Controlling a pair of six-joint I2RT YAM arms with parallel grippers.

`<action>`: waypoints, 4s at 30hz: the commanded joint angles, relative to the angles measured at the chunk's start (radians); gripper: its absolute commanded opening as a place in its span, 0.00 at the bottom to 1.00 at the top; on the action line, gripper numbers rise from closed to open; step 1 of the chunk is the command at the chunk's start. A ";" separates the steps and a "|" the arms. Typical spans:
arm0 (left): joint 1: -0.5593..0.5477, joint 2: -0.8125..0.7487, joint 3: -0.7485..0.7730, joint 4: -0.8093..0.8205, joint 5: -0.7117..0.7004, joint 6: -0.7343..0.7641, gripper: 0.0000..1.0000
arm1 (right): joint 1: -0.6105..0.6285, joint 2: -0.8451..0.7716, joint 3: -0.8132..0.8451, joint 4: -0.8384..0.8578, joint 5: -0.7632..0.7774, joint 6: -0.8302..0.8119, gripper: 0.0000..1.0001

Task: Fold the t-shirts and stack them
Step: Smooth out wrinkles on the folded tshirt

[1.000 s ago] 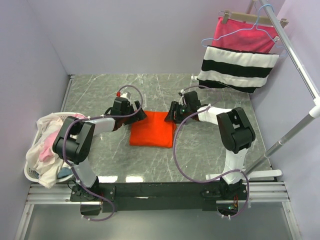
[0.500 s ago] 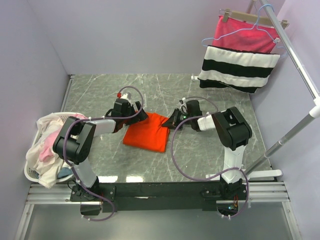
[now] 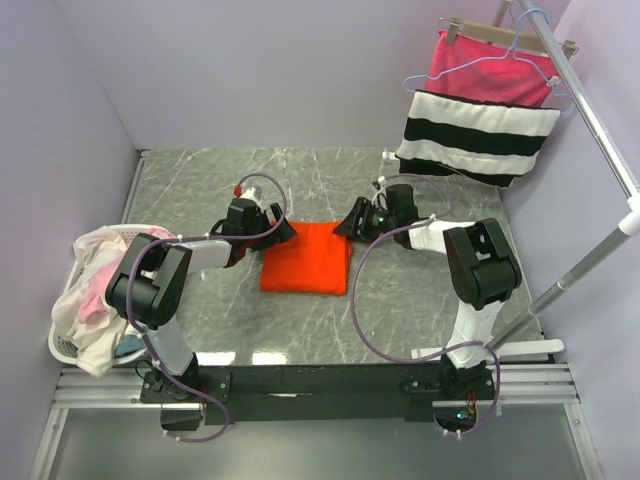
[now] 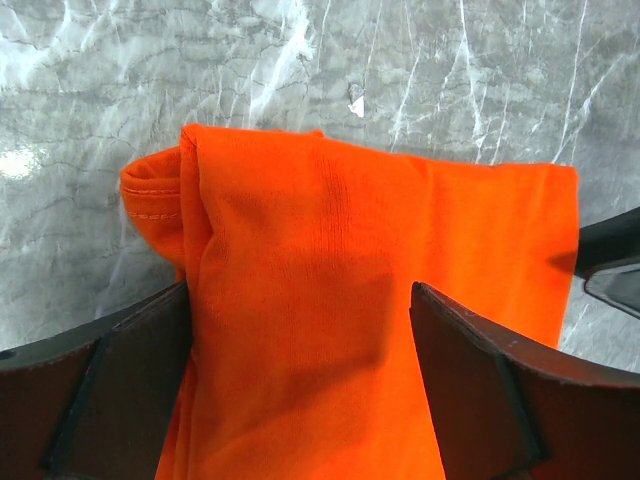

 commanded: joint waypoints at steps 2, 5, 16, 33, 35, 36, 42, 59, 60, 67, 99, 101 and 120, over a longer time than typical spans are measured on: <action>-0.009 -0.008 -0.024 -0.044 0.003 -0.010 0.92 | 0.002 -0.094 0.016 -0.151 0.112 -0.110 0.66; -0.009 -0.008 -0.024 -0.048 0.000 -0.008 0.92 | 0.003 -0.107 0.014 -0.211 0.128 -0.122 0.67; -0.010 0.009 -0.009 -0.053 0.009 -0.006 0.92 | 0.032 -0.056 -0.009 -0.185 0.102 -0.107 0.68; -0.010 0.027 0.002 -0.056 0.014 -0.010 0.92 | 0.034 0.174 -0.024 0.422 -0.303 0.221 0.06; -0.010 0.026 0.000 -0.058 0.012 -0.006 0.92 | 0.032 0.200 -0.050 0.641 -0.345 0.371 0.00; -0.010 0.023 -0.001 -0.058 0.011 -0.008 0.92 | 0.028 0.221 -0.059 0.708 -0.368 0.417 0.00; -0.010 0.023 -0.003 -0.062 0.006 -0.005 0.92 | 0.017 0.190 -0.079 0.785 -0.385 0.443 0.24; -0.009 -0.044 -0.046 -0.116 -0.092 0.000 0.95 | 0.016 -0.082 0.048 -0.291 0.256 -0.168 0.61; -0.009 -0.052 -0.050 -0.125 -0.118 0.000 0.96 | 0.016 -0.088 0.045 -0.296 0.279 -0.171 0.61; -0.007 -0.115 -0.098 -0.193 -0.149 -0.003 1.00 | 0.016 -0.121 0.034 -0.314 0.328 -0.188 0.63; -0.006 -0.083 -0.093 -0.165 -0.132 -0.036 0.99 | 0.023 0.180 0.313 -0.288 -0.021 -0.251 0.66; -0.006 -0.075 -0.092 -0.164 -0.127 -0.037 0.99 | 0.031 0.183 0.301 -0.283 -0.043 -0.251 0.66; -0.006 -0.026 -0.033 -0.164 -0.130 -0.014 1.00 | 0.066 0.202 0.205 -0.040 -0.245 -0.089 0.00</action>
